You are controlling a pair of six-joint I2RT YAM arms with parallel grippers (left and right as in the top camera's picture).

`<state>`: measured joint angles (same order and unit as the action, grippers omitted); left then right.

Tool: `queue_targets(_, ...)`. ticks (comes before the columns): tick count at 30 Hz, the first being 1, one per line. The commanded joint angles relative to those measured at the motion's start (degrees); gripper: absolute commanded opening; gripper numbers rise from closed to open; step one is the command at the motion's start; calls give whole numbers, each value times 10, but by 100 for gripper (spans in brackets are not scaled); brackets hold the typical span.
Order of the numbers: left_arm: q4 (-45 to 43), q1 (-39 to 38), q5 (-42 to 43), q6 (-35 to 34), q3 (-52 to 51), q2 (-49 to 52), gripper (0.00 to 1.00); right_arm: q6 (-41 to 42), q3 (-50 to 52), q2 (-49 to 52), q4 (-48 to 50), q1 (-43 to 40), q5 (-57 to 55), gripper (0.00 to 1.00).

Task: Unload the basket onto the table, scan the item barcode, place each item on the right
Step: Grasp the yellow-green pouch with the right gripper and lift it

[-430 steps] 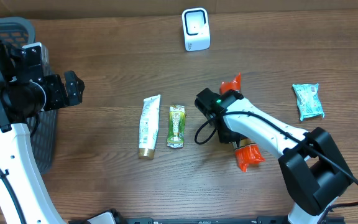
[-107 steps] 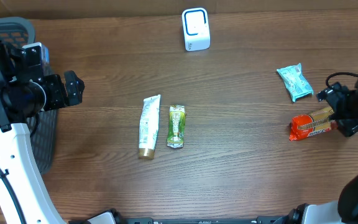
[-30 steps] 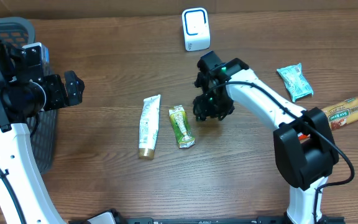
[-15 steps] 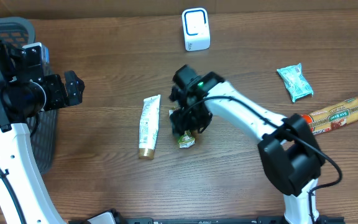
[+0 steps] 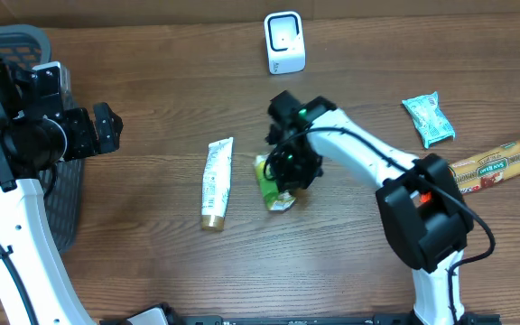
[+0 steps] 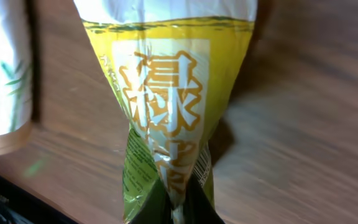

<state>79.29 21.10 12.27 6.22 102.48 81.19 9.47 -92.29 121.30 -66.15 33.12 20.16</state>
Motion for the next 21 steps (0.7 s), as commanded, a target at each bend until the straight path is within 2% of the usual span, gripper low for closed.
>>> queue_targets(1,0,2,9,9,8,1,99,-40,-11,-1,-4,-50,-12,4)
queue_targets(6,0,2,9,9,8,1,100,-47,-27,-19,-29,-105,-56,4)
queue_targets(10,0,2,9,9,8,1,100,47,-35,-45,-54,-114,-247,4)
queue_targets(14,0,2,9,9,8,1,99,168,-27,-37,-101,-62,-427,4)
queue_targets(21,0,2,9,9,8,1,100,198,-22,48,-144,37,-501,4)
